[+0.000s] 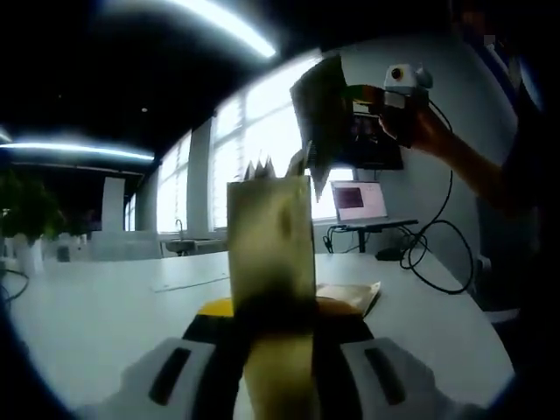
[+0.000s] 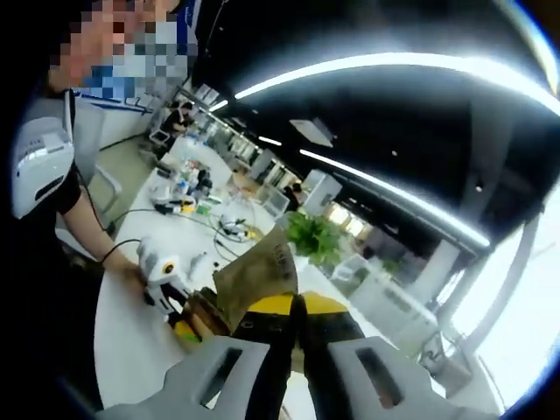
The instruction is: Extract single mask from mask box in order stack masks on table
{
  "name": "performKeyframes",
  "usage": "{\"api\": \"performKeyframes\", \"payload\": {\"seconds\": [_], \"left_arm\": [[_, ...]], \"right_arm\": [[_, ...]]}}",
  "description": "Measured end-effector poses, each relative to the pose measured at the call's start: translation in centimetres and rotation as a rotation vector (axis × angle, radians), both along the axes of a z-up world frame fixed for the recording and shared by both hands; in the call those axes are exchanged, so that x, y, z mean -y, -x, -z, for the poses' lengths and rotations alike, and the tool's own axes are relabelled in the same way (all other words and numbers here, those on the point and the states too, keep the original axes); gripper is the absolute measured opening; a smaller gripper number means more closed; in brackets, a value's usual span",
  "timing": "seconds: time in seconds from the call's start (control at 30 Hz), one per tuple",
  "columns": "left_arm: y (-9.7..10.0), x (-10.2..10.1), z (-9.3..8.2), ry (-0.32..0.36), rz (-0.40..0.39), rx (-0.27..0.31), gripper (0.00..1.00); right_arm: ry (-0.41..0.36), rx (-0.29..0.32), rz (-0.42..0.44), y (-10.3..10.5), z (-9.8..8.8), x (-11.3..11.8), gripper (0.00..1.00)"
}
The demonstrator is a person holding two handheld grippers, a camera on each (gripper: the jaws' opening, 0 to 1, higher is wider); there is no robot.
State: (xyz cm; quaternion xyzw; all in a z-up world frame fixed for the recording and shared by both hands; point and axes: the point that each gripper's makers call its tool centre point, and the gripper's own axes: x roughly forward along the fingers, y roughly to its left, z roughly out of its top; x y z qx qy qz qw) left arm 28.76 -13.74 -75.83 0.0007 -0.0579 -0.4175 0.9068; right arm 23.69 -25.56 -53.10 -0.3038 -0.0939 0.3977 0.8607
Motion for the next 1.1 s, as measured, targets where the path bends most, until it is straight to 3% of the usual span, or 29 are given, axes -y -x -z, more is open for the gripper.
{"api": "performKeyframes", "payload": {"seconds": [0.33, 0.77, 1.1], "left_arm": [[0.0, 0.0, 0.0, -0.001, -0.002, 0.002, 0.32], [-0.1, -0.1, 0.0, 0.0, -0.002, 0.001, 0.32], [0.0, 0.0, -0.1, 0.0, -0.002, 0.001, 0.32]], "right_arm": [[-0.014, 0.028, 0.065, 0.2, -1.3, 2.2, 0.0], [-0.046, 0.058, 0.225, -0.4, -2.9, 6.5, 0.0], [0.015, 0.062, 0.304, 0.3, -3.2, 9.3, 0.0]]}}
